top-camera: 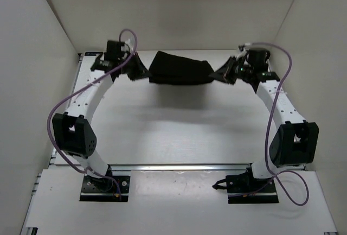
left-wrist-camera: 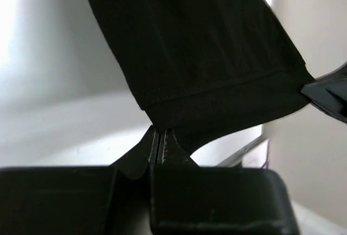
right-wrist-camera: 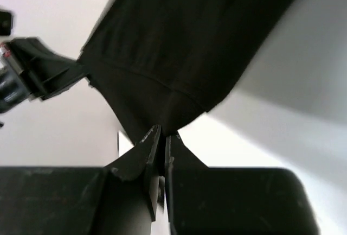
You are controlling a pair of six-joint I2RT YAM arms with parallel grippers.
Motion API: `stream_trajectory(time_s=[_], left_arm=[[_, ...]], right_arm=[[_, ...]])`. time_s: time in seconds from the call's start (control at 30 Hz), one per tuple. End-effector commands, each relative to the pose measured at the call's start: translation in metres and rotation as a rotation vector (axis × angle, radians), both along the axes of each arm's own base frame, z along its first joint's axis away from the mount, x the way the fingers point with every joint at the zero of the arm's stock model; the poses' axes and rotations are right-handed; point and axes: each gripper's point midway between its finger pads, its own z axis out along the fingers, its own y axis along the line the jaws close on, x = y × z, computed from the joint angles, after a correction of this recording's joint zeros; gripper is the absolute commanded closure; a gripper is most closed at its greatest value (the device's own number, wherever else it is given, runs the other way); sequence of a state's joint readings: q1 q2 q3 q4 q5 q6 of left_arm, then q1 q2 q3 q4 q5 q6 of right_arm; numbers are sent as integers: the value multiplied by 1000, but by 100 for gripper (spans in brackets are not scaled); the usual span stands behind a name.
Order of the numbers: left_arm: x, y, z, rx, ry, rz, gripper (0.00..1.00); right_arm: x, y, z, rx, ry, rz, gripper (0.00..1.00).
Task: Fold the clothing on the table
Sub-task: Flatten the skirt out, then fold the skirt
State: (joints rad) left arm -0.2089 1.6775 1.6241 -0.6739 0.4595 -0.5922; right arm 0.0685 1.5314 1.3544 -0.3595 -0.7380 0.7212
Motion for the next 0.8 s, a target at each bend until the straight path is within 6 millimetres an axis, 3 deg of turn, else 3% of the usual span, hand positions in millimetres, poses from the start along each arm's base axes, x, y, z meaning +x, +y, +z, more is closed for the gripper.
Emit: stream_trajectory(time_s=[0.0,0.07,0.1,0.17,0.23,0.37,0.5,0.77], left_arm=[[-43,-1,-70,30,94,-21,100],[-92,2,-136,72,263,-47,100],[-101,6,-145,95,282,-47,100],[-146,1,-179,149,371,-106,99],[-174,-2,-192,203,395,-133,99],[-223,-2,-206,224,454,-171,100],[-248,6,-201,224,459,-167,100],[-275,5,-193,188,463,-182,100]], right_arm=[[-29,-10,-44,-18,71,-51,100],[-60,-8,-91,-48,191,-48,99],[-71,-5,-99,-61,210,-44,100],[-104,-4,-137,-75,329,-42,100],[-131,-1,-151,-98,384,-41,100],[-182,-1,-181,-125,562,-68,100],[-218,-5,-193,-64,647,-103,100],[-252,-3,-184,-125,658,-87,100]])
